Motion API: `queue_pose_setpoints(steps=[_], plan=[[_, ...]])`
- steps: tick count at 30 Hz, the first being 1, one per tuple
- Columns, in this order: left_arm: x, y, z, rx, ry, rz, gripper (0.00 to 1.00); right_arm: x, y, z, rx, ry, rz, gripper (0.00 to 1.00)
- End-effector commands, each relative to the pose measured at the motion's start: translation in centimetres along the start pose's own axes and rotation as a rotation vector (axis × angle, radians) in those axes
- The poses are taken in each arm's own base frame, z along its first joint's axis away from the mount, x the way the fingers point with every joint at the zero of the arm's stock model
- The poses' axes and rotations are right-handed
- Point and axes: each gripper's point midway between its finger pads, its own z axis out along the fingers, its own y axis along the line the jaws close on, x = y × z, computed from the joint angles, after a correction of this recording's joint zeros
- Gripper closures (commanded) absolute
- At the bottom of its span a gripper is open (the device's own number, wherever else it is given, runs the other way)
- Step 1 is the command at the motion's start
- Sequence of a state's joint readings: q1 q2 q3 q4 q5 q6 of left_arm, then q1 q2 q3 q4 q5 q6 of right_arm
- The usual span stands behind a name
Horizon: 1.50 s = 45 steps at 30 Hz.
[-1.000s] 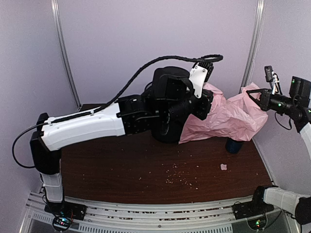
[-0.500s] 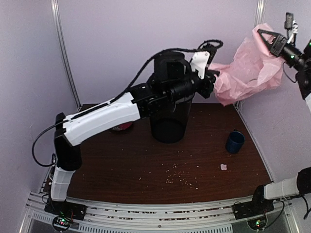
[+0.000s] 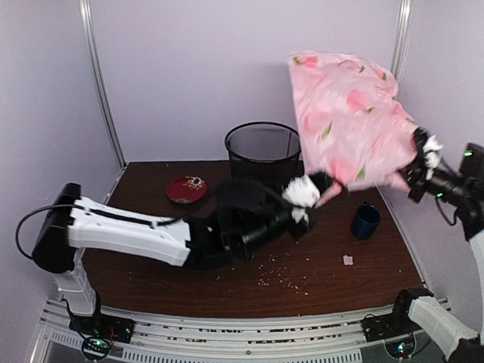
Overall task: Put the trash bags into the trash bin
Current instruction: Shake the trash bag.
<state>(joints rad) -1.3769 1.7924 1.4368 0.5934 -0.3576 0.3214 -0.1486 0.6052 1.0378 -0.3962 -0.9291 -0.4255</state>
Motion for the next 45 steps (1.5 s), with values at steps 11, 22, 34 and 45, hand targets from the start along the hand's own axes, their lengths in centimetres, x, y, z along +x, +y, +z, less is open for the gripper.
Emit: queue_pose_setpoints(steps=[11, 22, 34, 45], plan=[[-0.1, -4.3, -1.9, -0.018, 0.24, -0.106, 1.0, 1.8, 5.1, -1.0, -0.258, 0.126, 0.301, 1.0], [9.1, 3.0, 7.4, -0.011, 0.478, -0.4, 1.0, 9.9, -6.0, 7.8, 0.051, 0.211, 0.833, 1.0], [-9.4, 9.0, 9.1, 0.177, -0.046, -0.44, 1.0, -11.5, -12.9, 5.9, 0.053, -0.191, 0.487, 1.0], [-0.9, -1.5, 0.9, 0.185, 0.038, 0.01, 1.0, -3.3, 0.4, 1.0, -0.181, -0.033, 0.175, 1.0]])
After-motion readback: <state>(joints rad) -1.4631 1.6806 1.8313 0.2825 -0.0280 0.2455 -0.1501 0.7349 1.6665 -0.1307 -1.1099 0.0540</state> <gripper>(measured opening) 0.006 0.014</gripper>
